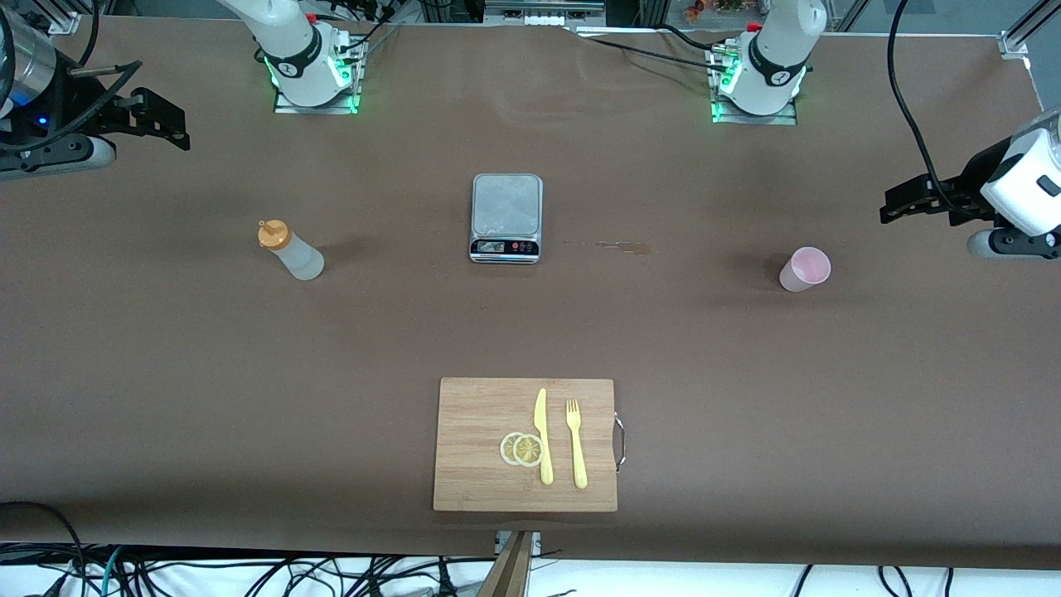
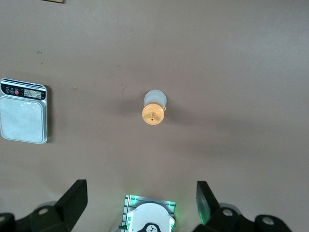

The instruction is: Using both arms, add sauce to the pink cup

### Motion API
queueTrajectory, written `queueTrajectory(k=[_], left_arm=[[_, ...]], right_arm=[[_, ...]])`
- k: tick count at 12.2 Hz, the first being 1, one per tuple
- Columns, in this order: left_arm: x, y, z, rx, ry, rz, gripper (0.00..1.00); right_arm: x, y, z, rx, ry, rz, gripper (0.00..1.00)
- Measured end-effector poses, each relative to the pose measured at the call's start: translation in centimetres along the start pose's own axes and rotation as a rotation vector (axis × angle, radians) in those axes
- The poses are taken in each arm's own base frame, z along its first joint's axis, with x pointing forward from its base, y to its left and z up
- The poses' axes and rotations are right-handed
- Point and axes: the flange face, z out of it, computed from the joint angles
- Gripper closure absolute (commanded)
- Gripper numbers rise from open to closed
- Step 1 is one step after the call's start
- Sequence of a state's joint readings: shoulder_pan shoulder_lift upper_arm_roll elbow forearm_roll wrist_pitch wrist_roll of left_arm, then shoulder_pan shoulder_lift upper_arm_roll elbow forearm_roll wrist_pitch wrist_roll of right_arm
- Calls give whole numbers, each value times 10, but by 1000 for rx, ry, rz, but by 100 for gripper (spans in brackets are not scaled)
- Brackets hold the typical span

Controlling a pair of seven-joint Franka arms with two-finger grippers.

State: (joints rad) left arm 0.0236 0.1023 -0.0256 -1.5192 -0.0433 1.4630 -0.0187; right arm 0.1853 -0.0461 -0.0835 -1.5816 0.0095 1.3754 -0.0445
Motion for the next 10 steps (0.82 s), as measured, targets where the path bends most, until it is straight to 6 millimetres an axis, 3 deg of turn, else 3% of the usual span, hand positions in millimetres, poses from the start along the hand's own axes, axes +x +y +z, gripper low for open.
queueTrajectory(k=[10], left_arm=[[-1,-2,2,0,-16,-3,0]], right_arm=[[0,0,0,0,0,0,0]])
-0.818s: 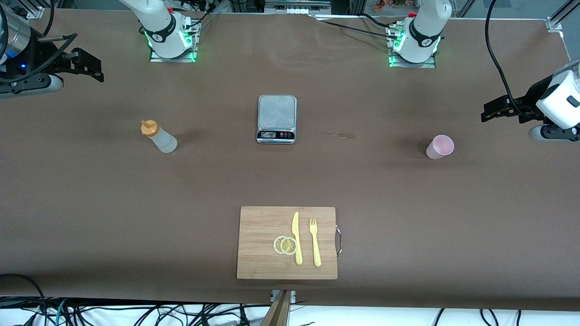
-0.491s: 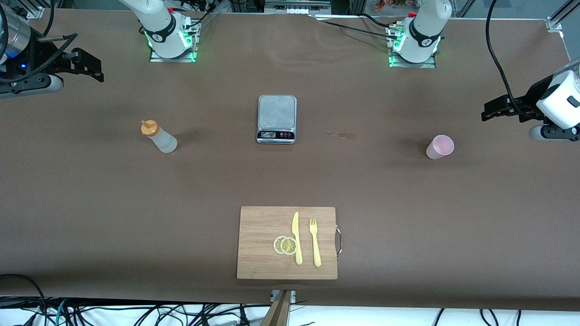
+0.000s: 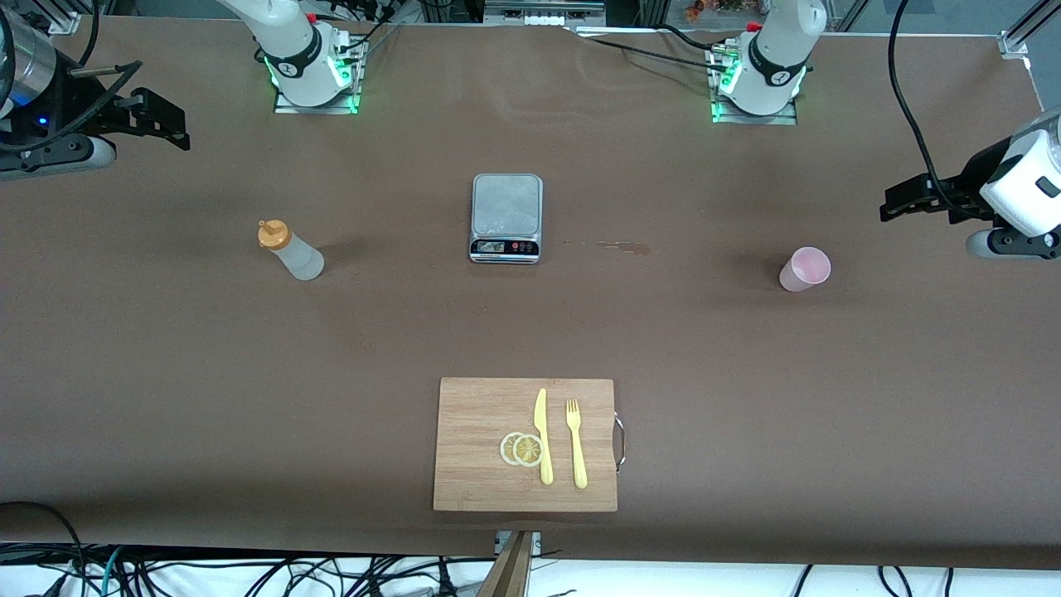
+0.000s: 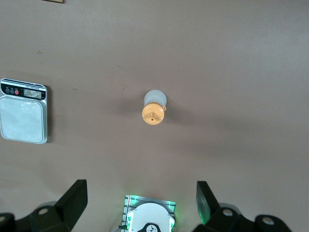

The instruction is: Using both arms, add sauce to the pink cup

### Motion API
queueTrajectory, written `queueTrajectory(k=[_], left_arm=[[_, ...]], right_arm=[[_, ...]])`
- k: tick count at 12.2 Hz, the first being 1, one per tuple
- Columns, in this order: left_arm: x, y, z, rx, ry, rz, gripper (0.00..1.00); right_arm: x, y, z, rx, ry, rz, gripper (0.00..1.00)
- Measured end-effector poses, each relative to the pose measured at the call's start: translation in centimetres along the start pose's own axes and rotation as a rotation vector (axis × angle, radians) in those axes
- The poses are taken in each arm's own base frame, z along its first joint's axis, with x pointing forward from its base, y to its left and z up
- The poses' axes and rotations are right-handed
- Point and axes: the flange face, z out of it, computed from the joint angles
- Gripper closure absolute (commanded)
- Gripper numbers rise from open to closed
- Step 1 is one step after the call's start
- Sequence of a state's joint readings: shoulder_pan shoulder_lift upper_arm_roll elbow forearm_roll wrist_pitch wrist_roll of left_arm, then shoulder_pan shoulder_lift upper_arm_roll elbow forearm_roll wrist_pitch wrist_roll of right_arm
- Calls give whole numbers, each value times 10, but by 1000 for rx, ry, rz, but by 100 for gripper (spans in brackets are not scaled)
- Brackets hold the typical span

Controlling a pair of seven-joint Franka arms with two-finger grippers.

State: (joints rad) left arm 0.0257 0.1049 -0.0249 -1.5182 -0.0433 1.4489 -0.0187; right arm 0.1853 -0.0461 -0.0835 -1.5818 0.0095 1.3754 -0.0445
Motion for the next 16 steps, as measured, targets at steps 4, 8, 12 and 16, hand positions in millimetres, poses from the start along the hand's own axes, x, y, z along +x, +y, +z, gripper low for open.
queueTrajectory(k=[4,8,12,16], left_arm=[[1,-1,2,0,-4,-3,0],[4,-6,6,-1,-13,-11,0],[11,-31,16,-9,-33,-52,0],[34,-88,62,-36,-106,-53,0]], right_arm=[[0,0,0,0,0,0,0],[0,0,0,0,0,0,0],[0,0,0,0,0,0,0],[0,0,0,0,-1,1,0]])
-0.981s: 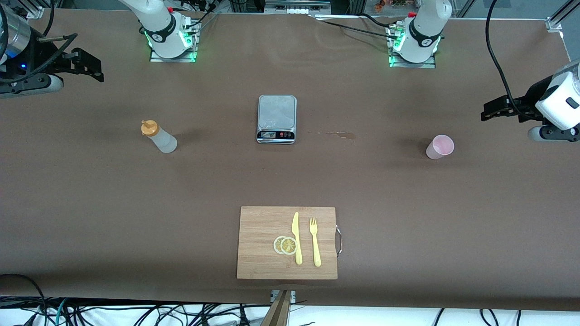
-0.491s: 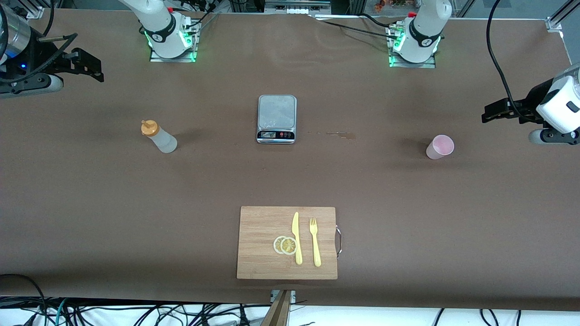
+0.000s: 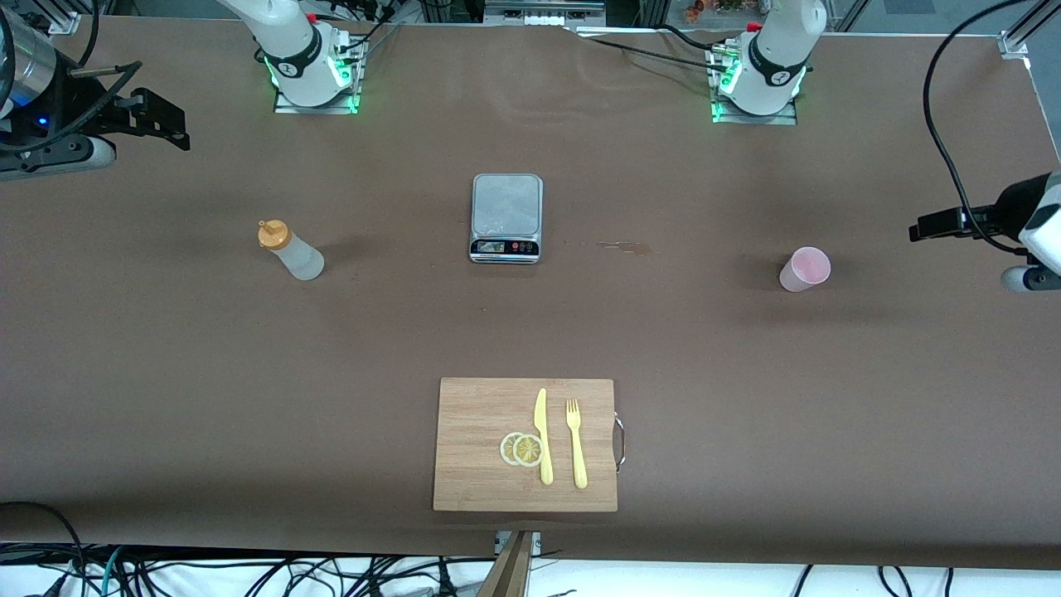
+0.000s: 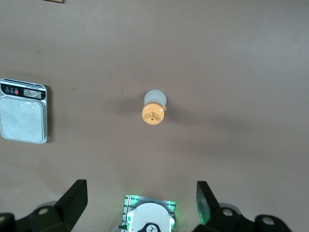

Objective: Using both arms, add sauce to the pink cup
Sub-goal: 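Reach the left gripper down to the pink cup and close on it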

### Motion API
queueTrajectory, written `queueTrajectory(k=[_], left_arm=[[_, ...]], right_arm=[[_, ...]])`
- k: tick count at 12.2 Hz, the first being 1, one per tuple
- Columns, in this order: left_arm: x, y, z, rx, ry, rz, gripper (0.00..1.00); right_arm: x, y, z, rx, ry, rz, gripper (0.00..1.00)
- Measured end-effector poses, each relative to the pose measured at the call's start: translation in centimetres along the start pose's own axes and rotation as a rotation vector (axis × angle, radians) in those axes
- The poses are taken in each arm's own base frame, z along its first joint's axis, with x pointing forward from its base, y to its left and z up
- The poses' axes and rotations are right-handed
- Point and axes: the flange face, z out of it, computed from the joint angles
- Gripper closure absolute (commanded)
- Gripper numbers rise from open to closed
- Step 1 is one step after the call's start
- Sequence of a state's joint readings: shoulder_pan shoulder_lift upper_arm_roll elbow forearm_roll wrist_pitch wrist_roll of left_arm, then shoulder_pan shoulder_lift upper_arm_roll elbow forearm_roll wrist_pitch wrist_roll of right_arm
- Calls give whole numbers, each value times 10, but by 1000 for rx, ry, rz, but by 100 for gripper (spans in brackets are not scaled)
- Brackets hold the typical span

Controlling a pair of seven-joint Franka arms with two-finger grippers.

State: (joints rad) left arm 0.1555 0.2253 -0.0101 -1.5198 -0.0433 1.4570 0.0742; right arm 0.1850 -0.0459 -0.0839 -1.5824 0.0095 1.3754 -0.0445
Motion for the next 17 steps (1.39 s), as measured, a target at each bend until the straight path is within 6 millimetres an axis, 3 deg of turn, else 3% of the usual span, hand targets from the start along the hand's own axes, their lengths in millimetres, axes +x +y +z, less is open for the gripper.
queueTrajectory(k=[4,10,13,17], left_arm=[[42,-10,71,-2,-2,6,0],[45,-18,195,5,32,1,0],[38,-19,232,10,62,-1,1],[26,-22,263,15,85,-8,1]], right_arm=[[0,0,0,2,0,0,0],[0,-2,0,13,0,-2,0],[0,-2,0,13,0,-3,0],[0,-2,0,13,0,-3,0]])
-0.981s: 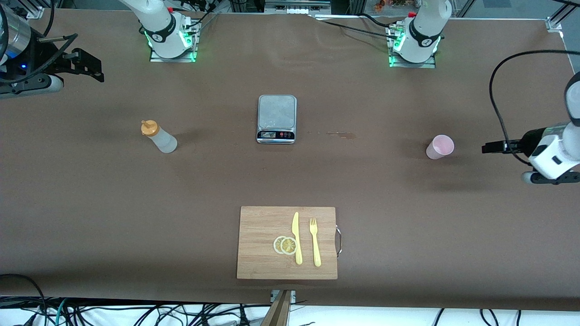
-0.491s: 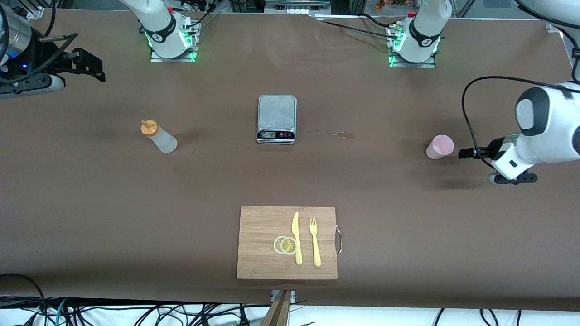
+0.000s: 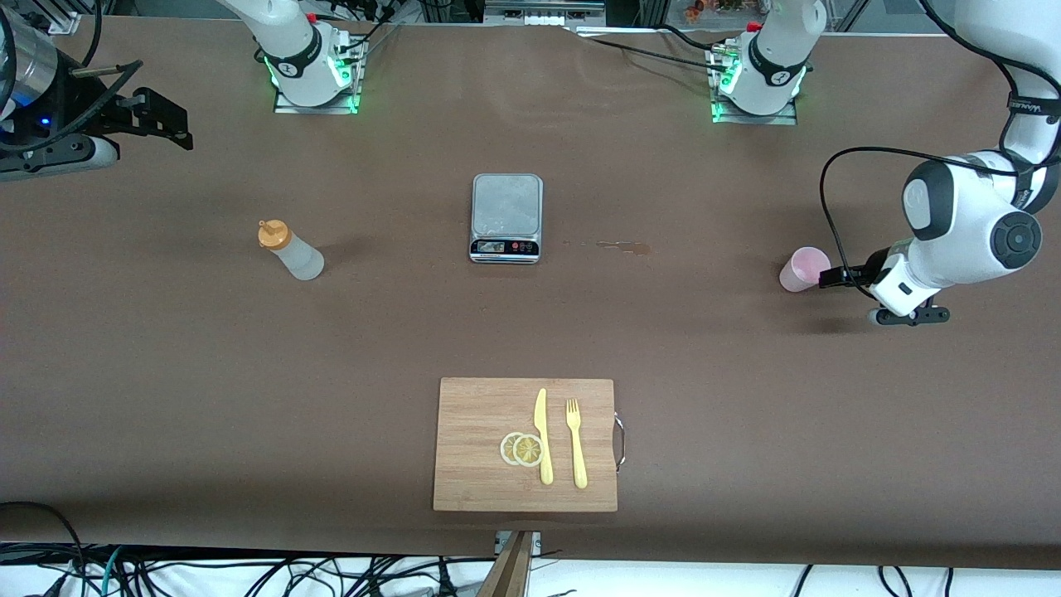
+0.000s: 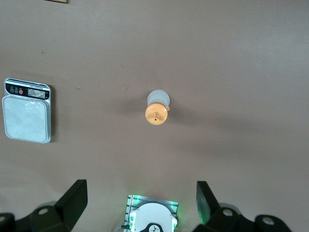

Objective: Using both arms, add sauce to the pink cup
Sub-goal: 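Reach the left gripper down to the pink cup and close on it, then lift the pink cup with the left gripper and carry it to the scale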

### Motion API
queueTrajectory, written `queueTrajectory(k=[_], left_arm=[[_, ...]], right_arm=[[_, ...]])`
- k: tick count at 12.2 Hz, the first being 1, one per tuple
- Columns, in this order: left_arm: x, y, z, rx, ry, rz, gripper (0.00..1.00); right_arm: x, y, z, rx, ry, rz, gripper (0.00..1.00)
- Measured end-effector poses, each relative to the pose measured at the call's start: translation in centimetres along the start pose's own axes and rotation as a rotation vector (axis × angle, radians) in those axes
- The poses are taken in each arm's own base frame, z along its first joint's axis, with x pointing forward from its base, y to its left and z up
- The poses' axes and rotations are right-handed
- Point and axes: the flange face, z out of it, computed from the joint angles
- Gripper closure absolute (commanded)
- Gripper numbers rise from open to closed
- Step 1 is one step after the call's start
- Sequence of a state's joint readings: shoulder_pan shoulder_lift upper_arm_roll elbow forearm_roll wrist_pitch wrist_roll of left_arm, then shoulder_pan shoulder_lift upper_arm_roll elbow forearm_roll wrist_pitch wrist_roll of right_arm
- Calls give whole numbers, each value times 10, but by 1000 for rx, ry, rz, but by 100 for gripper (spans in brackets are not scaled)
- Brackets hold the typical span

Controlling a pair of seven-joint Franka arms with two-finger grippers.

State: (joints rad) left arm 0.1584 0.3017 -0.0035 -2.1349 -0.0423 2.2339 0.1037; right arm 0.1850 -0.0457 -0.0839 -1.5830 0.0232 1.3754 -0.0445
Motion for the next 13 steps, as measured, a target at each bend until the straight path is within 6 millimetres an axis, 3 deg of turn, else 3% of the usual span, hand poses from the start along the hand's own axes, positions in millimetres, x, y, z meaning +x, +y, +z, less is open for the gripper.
queueTrajectory(k=[8,10,13], left_arm=[[-24,2,13,29,1,54,4],[-31,2,26,31,14,62,17],[-36,4,34,31,14,66,48]], right_arm=[[0,0,0,0,-1,0,0],[0,0,1,1,-3,0,0],[1,0,2,1,-5,0,0]])
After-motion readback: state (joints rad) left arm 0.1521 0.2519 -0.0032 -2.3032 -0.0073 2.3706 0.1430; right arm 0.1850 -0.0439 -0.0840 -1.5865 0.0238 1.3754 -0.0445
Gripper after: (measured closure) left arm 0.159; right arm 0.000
